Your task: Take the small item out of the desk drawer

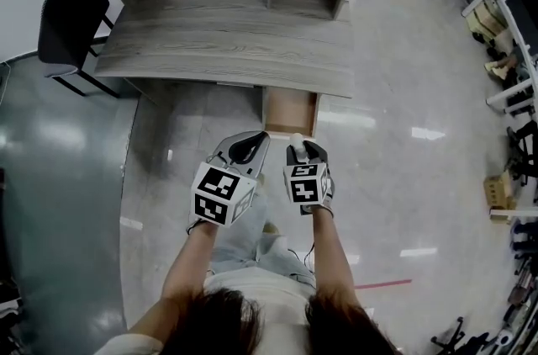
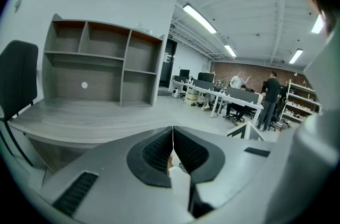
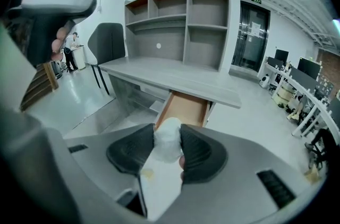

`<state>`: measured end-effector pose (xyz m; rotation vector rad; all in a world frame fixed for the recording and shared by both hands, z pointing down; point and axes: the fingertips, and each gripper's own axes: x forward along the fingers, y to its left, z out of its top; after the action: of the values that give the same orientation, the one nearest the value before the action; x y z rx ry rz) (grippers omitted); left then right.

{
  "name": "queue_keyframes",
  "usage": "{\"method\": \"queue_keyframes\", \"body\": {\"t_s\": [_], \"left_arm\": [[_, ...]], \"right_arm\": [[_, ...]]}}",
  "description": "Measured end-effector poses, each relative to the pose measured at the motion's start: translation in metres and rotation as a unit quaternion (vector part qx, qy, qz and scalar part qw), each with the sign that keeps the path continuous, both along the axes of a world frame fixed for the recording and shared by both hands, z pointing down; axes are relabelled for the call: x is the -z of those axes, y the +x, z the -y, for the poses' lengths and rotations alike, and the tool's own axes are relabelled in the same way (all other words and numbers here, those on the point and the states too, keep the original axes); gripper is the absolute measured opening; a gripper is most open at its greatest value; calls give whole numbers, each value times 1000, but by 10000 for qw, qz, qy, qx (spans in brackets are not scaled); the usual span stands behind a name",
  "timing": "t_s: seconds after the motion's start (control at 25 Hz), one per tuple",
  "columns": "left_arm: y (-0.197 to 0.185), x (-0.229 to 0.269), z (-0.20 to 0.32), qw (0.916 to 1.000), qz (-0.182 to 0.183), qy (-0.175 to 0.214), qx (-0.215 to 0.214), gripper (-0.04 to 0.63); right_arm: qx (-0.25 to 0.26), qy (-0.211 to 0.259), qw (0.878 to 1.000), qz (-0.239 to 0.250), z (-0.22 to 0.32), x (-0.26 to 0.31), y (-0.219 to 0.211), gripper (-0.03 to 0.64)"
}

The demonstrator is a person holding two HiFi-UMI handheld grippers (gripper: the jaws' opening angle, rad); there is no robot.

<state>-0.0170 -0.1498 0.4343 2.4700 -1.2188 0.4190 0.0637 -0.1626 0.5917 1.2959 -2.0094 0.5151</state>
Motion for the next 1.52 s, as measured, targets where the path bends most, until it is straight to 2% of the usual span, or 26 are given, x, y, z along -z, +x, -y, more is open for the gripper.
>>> {"method": "queue_keyframes", "body": {"t_s": [0.76,1.52], "left_arm": [[16,37,-72,9991,36,419,20,18],[29,62,-137,9972,84,726,167,18]], "right_arm": [[0,857,9962,173,-60,77,11,164],[163,1568,9870,321,-124,139,25,164]]}}
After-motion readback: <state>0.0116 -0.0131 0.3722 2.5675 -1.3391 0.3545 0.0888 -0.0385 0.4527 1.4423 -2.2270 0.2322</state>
